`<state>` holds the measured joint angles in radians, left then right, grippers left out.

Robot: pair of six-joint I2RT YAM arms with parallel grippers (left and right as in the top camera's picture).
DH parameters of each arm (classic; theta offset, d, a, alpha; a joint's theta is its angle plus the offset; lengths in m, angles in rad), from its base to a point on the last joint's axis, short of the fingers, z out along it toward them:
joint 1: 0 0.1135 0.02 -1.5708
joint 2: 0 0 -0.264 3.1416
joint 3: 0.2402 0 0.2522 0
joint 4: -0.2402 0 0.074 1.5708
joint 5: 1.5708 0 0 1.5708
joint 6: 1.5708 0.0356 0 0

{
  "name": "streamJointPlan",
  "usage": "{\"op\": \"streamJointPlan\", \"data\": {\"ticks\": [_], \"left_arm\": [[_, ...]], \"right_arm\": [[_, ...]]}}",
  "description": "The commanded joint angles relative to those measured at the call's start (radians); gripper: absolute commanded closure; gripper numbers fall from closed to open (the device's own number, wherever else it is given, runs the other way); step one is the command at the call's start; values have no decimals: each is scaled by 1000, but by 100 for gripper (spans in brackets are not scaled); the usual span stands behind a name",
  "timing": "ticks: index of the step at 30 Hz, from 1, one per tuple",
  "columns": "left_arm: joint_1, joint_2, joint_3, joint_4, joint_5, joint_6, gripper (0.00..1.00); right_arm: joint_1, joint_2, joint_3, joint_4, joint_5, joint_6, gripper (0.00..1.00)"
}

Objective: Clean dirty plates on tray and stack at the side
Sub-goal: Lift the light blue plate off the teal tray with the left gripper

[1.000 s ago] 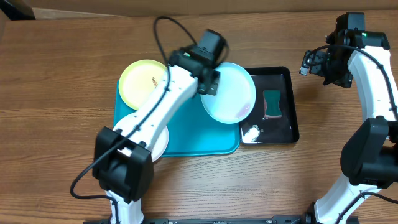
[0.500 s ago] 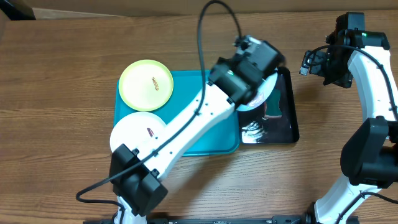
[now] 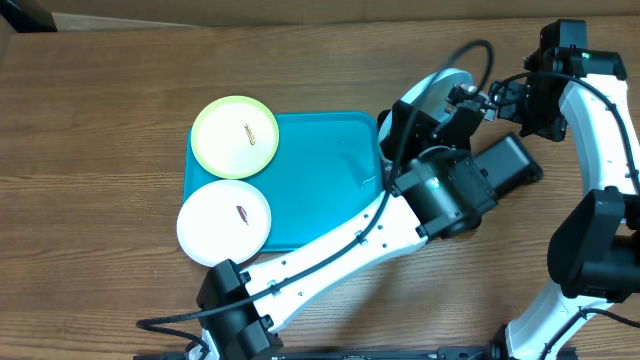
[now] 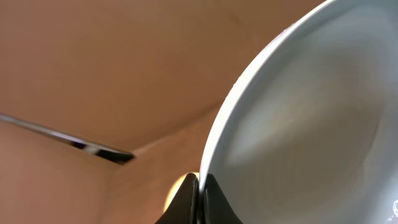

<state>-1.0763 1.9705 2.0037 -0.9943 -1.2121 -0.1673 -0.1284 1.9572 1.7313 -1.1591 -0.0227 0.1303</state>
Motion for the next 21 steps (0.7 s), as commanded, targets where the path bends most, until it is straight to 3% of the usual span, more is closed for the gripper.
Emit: {"op": "streamJointPlan", "data": {"ticks": [1,21], "left_arm": [[-26,3,30,25,-195,21,96],[-28,4,30,66,-182,32,96]], "right_arm": [[3,-14,2,5,-5,0,0],[3,-14,2,5,-5,0,0]]}}
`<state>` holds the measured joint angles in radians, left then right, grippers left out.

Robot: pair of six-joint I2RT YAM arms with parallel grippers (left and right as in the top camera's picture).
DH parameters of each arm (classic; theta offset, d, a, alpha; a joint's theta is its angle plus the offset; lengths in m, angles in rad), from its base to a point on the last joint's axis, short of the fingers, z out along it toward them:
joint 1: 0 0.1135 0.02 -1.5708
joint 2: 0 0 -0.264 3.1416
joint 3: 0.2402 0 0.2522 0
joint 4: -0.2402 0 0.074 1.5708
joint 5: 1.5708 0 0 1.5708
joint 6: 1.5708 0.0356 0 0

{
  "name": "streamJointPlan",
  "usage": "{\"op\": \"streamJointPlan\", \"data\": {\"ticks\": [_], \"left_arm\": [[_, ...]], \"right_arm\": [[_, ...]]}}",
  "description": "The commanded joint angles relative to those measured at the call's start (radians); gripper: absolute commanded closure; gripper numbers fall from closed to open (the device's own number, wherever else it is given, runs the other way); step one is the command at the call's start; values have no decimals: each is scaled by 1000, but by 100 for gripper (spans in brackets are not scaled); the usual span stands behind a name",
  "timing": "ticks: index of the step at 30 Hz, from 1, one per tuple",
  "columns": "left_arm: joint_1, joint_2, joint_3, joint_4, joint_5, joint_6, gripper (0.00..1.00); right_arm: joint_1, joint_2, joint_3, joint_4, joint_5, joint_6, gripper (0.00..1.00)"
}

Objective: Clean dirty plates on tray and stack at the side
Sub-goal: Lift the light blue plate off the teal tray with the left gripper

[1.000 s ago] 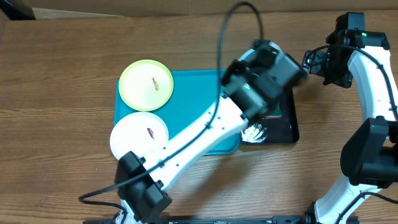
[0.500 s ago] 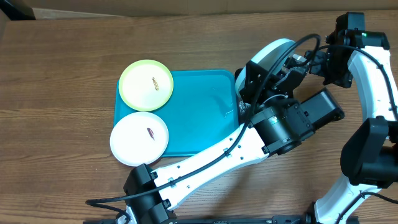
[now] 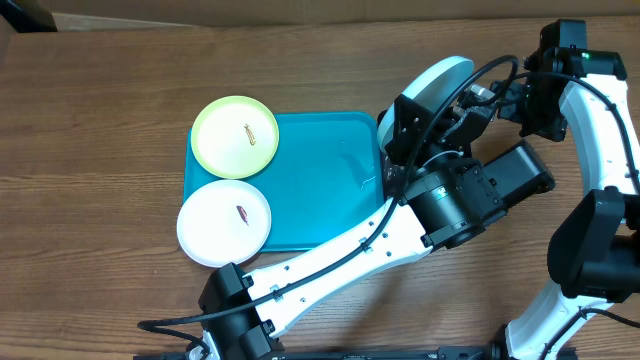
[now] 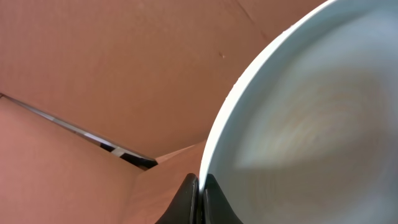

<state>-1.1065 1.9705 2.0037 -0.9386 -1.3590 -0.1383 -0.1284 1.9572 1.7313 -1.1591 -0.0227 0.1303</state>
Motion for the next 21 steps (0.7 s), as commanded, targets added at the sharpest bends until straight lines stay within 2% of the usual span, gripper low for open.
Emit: {"op": "streamJointPlan", "data": {"ticks": [1,6,8,10,13,15,17,19,21], "left_arm": [[3,4,30,10,-35,3,96],[6,4,30,8,26,-16,96],[8,4,30,11,-19,26,96],[27,4,30,37,-95,12,96],[39,4,30,29,82,31,96],[39,4,30,15,84,56,96],[43,4,30,15,75,0,96],[59,4,30,7,185,-73,96],[90,4,30,0,370,-76,96]], "right_arm": [[3,-14,2,5,-5,0,0],[3,-14,2,5,-5,0,0],[3,-14,2,5,-5,0,0],[3,-14,2,5,-5,0,0],[3,-14,2,5,-5,0,0],[3,-14,2,5,-5,0,0],[3,-14,2,5,-5,0,0],[3,-14,2,5,-5,0,0],[3,-14,2,5,-5,0,0]]}}
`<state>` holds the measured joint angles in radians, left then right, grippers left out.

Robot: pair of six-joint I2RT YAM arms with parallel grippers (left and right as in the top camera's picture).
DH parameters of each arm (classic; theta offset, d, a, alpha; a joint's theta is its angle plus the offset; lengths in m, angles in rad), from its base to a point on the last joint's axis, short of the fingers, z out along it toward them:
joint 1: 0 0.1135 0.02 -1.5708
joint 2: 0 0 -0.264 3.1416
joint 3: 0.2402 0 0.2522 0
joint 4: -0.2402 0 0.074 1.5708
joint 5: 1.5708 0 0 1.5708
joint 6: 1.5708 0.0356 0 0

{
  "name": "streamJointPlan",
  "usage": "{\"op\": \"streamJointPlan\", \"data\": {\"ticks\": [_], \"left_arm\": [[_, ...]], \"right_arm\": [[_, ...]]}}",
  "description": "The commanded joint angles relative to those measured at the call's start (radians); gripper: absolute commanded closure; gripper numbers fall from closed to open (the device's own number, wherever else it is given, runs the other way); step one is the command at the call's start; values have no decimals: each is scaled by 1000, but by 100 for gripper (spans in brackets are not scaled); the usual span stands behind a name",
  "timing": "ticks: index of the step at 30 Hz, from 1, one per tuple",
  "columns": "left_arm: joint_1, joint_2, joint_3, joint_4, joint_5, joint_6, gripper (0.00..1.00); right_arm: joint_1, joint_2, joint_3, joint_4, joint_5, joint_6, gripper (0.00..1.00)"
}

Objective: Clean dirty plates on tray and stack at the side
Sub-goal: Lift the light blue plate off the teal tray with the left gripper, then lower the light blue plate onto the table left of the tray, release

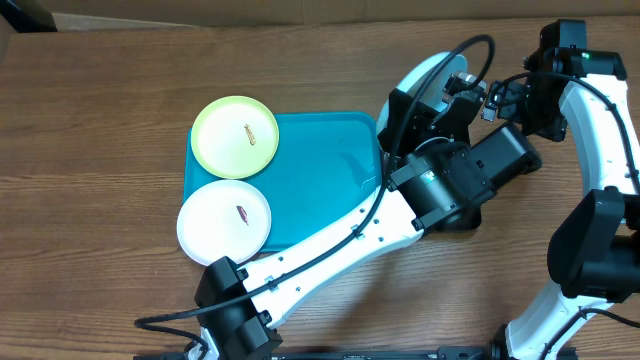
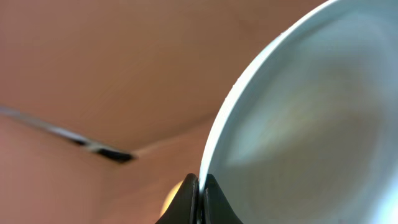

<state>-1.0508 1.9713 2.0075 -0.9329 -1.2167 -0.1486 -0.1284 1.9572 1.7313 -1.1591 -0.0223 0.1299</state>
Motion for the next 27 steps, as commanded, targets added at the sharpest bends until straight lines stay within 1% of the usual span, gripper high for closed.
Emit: {"op": "streamJointPlan", "data": {"ticks": [1,4,7,8,10,11,13,14,16,17,19,20,24,27], "left_arm": [[66,3,26,-16,356,-85,96],[161,3,26,-54,573,-176,96],[289,3,26,-95,786,-224,96],[398,3,26,-131,936,-257,96],[510,3,26,-162,1083,-280,96],[640,3,26,-192,1252,-282,96],[766,3,26,-225,1397,-282,96],[824,3,26,-244,1447,-282,96],[952,3,26,-285,1507,-282,96],[1010,3,26,-304,1509,-282,96],[1140,3,25,-339,1481,-278,96],[1244,3,24,-356,1457,-278,96],[1442,3,24,-375,1423,-279,96],[1563,3,24,-382,1387,-280,96]], "right_arm": [[3,-14,2,5,-5,0,0],[3,-14,2,5,-5,0,0],[3,-14,2,5,-5,0,0],[3,-14,2,5,-5,0,0],[3,-14,2,5,-5,0,0],[3,-14,2,5,-5,0,0],[3,-14,2,5,-5,0,0],[3,-14,2,5,-5,0,0],[3,-14,2,5,-5,0,0],[3,-14,2,5,-5,0,0],[3,-14,2,5,-5,0,0],[3,-14,2,5,-5,0,0],[3,-14,2,5,-5,0,0],[3,-14,2,5,-5,0,0]]}}
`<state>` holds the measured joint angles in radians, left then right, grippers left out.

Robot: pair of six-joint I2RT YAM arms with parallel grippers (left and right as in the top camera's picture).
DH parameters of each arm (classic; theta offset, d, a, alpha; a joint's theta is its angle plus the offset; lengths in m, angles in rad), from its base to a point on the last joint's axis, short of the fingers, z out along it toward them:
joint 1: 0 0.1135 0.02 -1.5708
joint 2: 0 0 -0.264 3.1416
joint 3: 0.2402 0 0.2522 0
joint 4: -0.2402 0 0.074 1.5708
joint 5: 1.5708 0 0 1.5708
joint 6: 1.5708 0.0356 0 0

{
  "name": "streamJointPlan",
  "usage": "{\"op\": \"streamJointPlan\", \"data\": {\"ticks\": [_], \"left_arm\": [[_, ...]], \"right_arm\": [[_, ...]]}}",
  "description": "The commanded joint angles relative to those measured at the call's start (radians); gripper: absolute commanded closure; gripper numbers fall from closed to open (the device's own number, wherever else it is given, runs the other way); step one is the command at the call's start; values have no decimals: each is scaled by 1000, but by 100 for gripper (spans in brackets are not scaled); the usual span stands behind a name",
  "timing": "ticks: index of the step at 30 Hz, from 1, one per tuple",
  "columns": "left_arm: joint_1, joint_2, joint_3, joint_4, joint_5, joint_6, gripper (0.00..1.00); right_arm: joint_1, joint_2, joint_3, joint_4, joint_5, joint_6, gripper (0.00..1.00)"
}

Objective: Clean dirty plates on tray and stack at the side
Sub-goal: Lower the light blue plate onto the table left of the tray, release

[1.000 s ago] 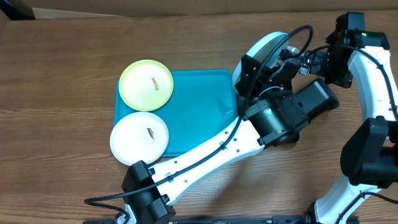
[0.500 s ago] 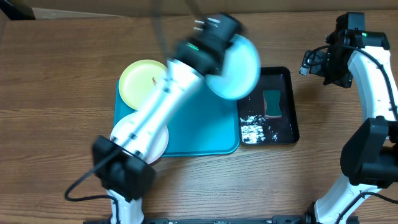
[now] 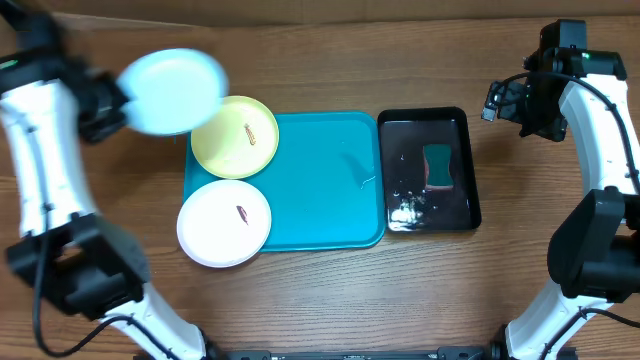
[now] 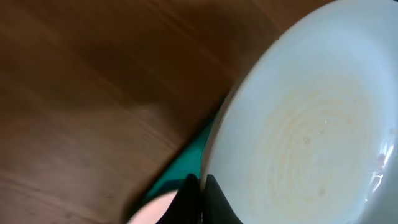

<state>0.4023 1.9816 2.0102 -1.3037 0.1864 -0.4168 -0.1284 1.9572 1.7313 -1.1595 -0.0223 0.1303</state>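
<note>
My left gripper [image 3: 125, 100] is shut on the rim of a pale blue plate [image 3: 172, 90], which it holds above the table at the far left, partly over the yellow-green plate. In the left wrist view the black fingers [image 4: 208, 199] pinch the plate [image 4: 305, 112], whose face looks clean but for a faint ring. A yellow-green plate [image 3: 238, 140] with a brown scrap and a white plate [image 3: 224, 222] with a dark scrap lie on the left of the teal tray [image 3: 320, 180]. My right gripper [image 3: 495, 100] hovers at the back right, too small to read.
A black basin [image 3: 400, 130] with water and a green sponge [image 3: 438, 165] stands against the tray's right edge. The wooden table's back edge runs along the top of the overhead view. The right arm rises along the right side.
My left arm was over the black basin on the right and is now at the far left, still gripping the pale blue plate. The basin and sponge show now. The right arm is unmoved.
In all three earlier moments my left gripper held the pale blue plate on edge above the basin, near the right gripper, with its tilt differing slightly each time. Now the plate is flatter and at the table's left, beside the tray's back corner.
</note>
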Motion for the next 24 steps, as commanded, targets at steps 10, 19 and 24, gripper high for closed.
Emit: {"op": "streamJointPlan", "data": {"ticks": [10,19,24], "left_arm": [[267,-7,-72,48,-194,-63,96],[250,-7,-393,349,-215,-54,96],[250,-7,-509,523,-93,14,96]], "right_arm": [[3,-14,2,5,-5,0,0],[3,-14,2,5,-5,0,0],[3,-14,2,5,-5,0,0]]}}
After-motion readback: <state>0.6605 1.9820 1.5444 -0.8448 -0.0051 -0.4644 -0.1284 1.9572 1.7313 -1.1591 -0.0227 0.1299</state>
